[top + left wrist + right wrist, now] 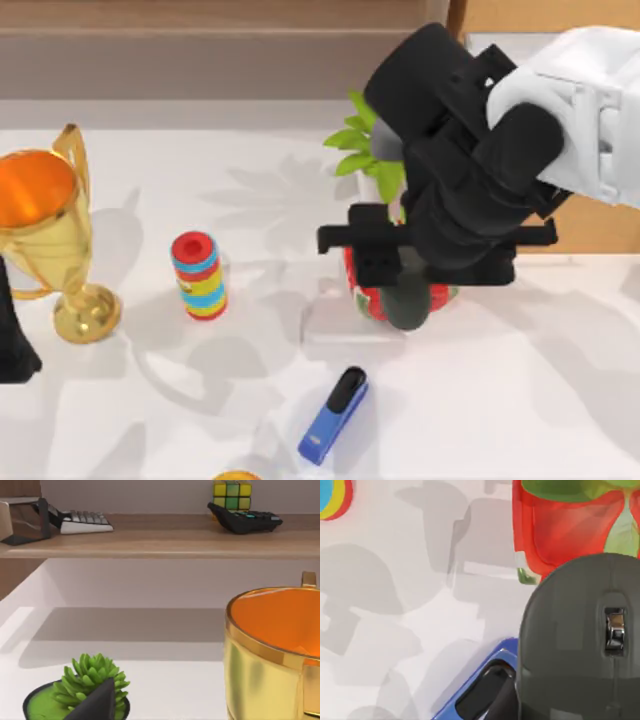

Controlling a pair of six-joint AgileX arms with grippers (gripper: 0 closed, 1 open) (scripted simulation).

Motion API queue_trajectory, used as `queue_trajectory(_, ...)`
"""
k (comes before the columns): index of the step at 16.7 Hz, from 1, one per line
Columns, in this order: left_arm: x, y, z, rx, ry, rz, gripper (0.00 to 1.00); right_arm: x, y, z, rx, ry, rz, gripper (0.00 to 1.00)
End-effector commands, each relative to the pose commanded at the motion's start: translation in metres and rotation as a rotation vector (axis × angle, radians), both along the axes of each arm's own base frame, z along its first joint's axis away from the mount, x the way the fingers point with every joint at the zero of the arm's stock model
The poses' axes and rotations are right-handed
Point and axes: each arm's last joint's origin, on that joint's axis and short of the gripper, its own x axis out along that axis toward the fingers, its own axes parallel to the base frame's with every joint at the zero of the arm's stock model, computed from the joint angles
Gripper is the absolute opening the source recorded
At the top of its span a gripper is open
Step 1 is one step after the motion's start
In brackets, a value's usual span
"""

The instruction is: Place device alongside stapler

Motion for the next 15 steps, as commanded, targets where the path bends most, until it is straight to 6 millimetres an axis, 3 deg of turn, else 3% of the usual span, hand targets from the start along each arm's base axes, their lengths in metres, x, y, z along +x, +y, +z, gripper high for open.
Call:
queue_trajectory(4, 0.000, 0.000, 0.000, 0.000, 0.000, 0.000, 1.00, -0.028, -0.002, -0.045, -0.085, 0.094, -0.046, 0.00)
queue_trajectory(8, 0.000, 0.000, 0.000, 0.000, 0.000, 0.000, 1.00, -0.038, -0.015, -0.079, -0.169, 0.151, -0.118, 0.00)
queue_trajectory(15, 0.000, 0.000, 0.000, 0.000, 0.000, 0.000, 1.00, -0.040, -0.019, -0.085, -0.184, 0.160, -0.134, 0.00)
